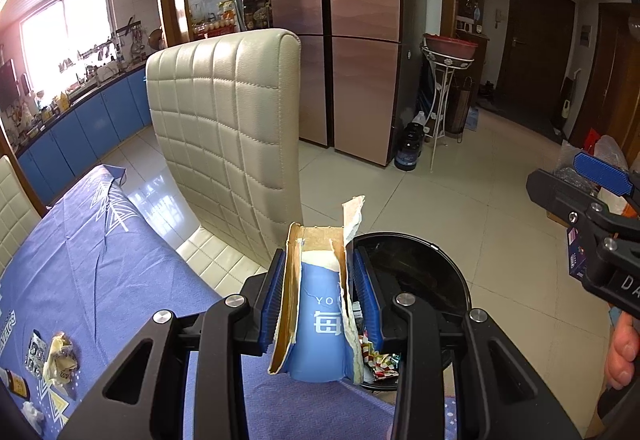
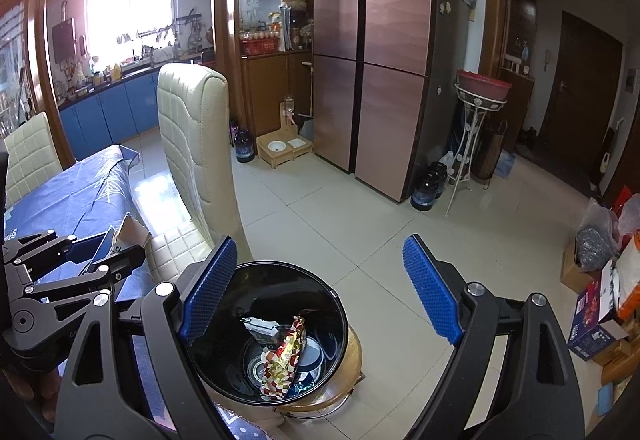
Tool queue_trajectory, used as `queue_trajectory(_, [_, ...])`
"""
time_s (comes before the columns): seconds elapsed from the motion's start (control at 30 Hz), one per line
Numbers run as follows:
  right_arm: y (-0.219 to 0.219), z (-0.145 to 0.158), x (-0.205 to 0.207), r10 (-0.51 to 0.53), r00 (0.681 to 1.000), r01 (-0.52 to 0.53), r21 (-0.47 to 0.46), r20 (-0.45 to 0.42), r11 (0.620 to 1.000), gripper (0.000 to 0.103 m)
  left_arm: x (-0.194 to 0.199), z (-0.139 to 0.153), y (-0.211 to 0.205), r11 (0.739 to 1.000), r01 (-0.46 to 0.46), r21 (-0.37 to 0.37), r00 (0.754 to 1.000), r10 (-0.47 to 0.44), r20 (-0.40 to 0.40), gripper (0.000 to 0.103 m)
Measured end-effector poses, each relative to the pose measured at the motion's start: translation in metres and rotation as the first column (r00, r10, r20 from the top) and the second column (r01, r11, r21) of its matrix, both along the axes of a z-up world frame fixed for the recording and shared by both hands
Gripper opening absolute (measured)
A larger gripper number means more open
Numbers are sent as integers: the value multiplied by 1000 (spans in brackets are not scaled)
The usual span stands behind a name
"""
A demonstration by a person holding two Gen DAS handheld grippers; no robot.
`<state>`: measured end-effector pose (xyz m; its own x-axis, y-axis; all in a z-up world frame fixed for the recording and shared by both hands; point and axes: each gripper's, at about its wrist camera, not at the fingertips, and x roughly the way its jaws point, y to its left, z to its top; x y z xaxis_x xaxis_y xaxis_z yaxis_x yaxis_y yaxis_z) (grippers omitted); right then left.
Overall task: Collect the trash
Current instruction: 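Open the left tool over the bin to drop the blue paper cup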
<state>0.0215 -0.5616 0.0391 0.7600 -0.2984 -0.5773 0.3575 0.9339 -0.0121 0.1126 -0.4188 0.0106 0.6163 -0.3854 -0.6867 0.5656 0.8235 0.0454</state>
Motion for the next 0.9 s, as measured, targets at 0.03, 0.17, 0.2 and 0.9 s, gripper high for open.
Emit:
queue_trajectory(0.03, [-1, -1, 0, -3, 1000, 3, 0, -1, 1000, 85, 0, 0, -2, 1000, 5, 0, 1000, -5, 0, 33])
queue_trajectory(0.17, [-6, -2, -1, -17, 1000, 17, 3, -5, 1000, 85, 2, -1, -10, 1000, 22, -1, 1000, -22, -3, 33])
queue_trajectory(0.2, [-7, -2, -1, -20, 1000, 20, 4, -6, 1000, 85, 3, 0, -12, 1000, 25, -2, 1000, -25, -2, 33])
queue_trajectory(0.9, [-23, -9, -6, -63, 998, 64, 13, -24, 998, 85, 10, 8, -37, 997, 49, -53, 999, -50, -4, 80])
